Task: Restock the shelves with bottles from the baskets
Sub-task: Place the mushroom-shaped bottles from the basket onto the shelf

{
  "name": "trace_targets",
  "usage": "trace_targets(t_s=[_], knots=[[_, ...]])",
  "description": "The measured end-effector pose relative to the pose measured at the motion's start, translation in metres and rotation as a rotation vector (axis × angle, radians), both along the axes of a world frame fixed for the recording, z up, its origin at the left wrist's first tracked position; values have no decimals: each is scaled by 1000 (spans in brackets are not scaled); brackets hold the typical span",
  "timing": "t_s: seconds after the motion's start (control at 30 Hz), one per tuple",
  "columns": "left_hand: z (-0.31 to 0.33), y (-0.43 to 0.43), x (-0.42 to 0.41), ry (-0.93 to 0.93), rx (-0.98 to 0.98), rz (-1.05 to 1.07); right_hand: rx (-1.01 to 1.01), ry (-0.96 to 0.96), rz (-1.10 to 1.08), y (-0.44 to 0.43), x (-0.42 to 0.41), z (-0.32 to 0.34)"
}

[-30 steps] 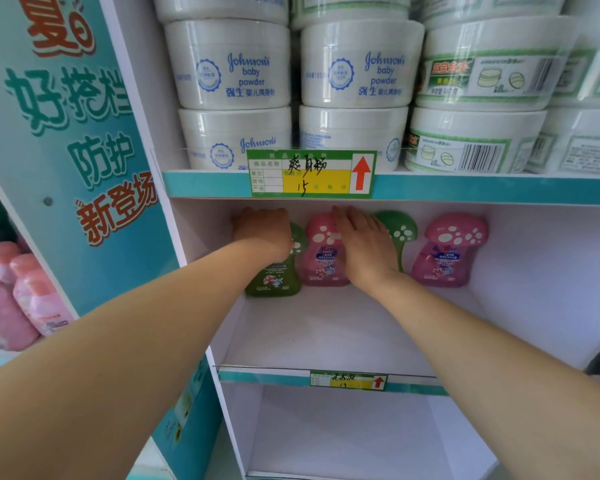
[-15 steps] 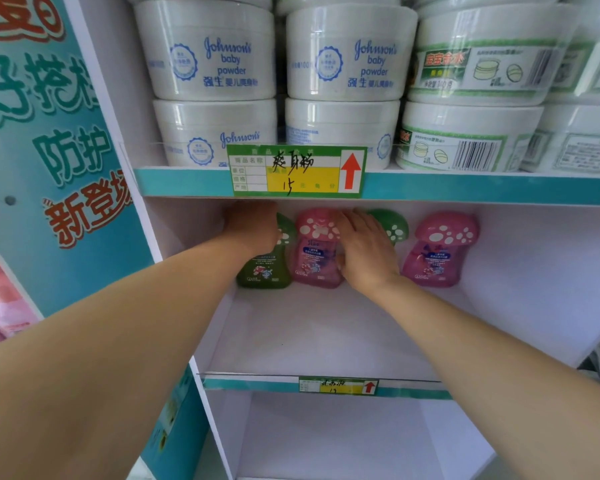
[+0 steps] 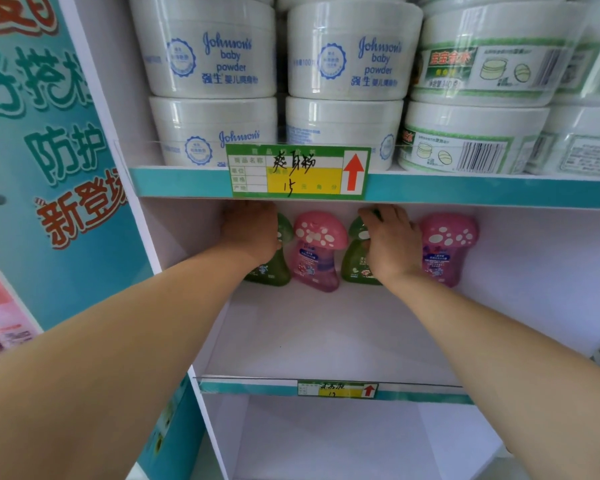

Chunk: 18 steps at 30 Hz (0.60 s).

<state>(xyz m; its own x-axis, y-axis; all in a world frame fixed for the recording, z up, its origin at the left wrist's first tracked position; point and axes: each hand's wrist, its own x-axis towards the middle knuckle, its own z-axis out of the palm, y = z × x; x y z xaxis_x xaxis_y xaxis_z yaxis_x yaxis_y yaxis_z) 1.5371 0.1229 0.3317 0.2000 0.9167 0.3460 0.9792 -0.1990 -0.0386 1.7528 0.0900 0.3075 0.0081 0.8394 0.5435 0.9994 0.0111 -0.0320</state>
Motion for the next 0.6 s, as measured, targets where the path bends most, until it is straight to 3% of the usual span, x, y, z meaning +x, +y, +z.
trace_targets(t_s=[0.1, 0.23, 0.6], knots=[[-1, -3, 7, -107, 83, -191, -30, -53, -1, 2, 5, 0], [4, -6, 26, 28, 119, -380, -28, -75, -12, 0, 12, -2], [-5, 5, 52, -111, 168, -248, 30, -60, 33, 3, 19, -8]])
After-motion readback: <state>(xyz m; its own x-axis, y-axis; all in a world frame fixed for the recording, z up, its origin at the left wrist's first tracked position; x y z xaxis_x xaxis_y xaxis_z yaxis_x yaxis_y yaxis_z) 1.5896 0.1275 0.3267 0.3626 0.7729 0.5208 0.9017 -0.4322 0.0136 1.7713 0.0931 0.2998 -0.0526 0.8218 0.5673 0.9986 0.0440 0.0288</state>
